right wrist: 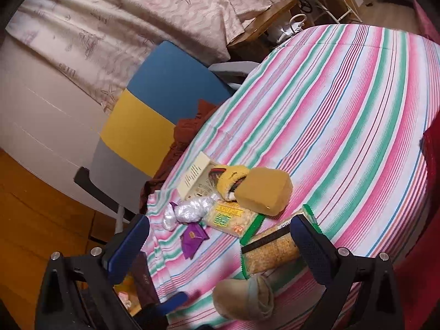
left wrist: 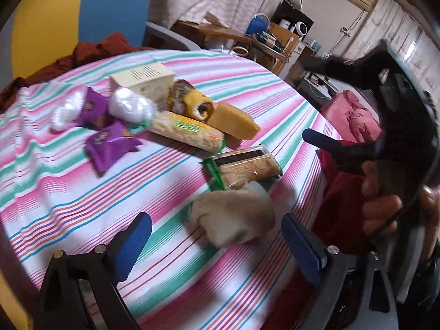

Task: Organize objects
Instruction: 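Grasp the beige knitted sock with the left tool while the right tool returns to the pile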

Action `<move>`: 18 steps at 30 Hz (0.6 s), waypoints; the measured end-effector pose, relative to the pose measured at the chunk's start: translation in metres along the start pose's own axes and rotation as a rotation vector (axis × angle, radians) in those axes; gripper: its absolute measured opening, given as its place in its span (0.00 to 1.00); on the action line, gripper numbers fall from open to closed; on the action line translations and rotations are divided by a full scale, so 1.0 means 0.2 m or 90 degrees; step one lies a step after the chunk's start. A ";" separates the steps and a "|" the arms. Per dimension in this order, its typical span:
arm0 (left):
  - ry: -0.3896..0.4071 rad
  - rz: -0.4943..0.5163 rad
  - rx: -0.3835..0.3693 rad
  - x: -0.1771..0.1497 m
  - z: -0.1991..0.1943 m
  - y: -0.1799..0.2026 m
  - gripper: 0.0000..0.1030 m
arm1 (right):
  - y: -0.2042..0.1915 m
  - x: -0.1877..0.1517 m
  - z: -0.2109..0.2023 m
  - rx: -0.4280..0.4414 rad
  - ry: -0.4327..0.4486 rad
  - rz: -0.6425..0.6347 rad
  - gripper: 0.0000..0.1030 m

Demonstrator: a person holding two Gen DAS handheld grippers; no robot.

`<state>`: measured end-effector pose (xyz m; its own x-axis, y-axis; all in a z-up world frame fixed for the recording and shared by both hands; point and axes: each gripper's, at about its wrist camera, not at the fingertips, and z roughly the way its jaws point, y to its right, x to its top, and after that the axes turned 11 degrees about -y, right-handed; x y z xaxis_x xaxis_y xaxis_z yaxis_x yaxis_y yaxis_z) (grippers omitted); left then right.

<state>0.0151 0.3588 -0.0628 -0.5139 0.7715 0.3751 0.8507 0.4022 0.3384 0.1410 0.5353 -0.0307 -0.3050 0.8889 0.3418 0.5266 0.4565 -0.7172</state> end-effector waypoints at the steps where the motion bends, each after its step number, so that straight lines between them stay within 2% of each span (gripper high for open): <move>1: -0.008 -0.002 -0.008 0.02 0.03 0.01 0.94 | 0.00 0.00 0.00 0.009 0.001 0.000 1.00; 4: -0.015 0.008 -0.018 0.05 0.07 0.04 0.94 | 0.01 0.01 -0.01 0.040 0.000 0.003 1.00; 8: -0.049 0.003 -0.026 0.10 0.18 0.08 0.94 | 0.03 0.01 0.00 0.051 -0.006 0.014 1.00; 11: -0.065 -0.002 0.004 0.10 0.25 0.10 0.94 | 0.03 0.02 0.01 0.050 -0.009 0.018 1.00; 12: -0.071 -0.005 0.004 0.09 0.26 0.10 0.92 | 0.04 0.02 0.01 0.048 -0.012 0.020 1.00; 13: -0.076 -0.007 0.006 0.08 0.27 0.09 0.86 | 0.04 0.02 0.02 0.046 -0.014 0.022 1.00; 14: -0.063 0.002 0.021 0.06 0.26 0.09 0.81 | 0.04 0.02 0.02 0.044 -0.017 0.023 1.00; 15: -0.060 0.007 0.031 0.05 0.25 0.09 0.72 | 0.04 0.02 0.03 0.045 -0.020 0.025 1.00; 18: -0.055 0.005 0.032 0.01 0.21 0.05 0.70 | 0.04 0.02 0.04 0.039 -0.030 0.027 1.00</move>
<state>0.0279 0.3861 -0.0949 -0.4975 0.8136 0.3009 0.8604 0.4185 0.2908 0.1384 0.5431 -0.0400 -0.3212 0.9037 0.2831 0.4909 0.4145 -0.7663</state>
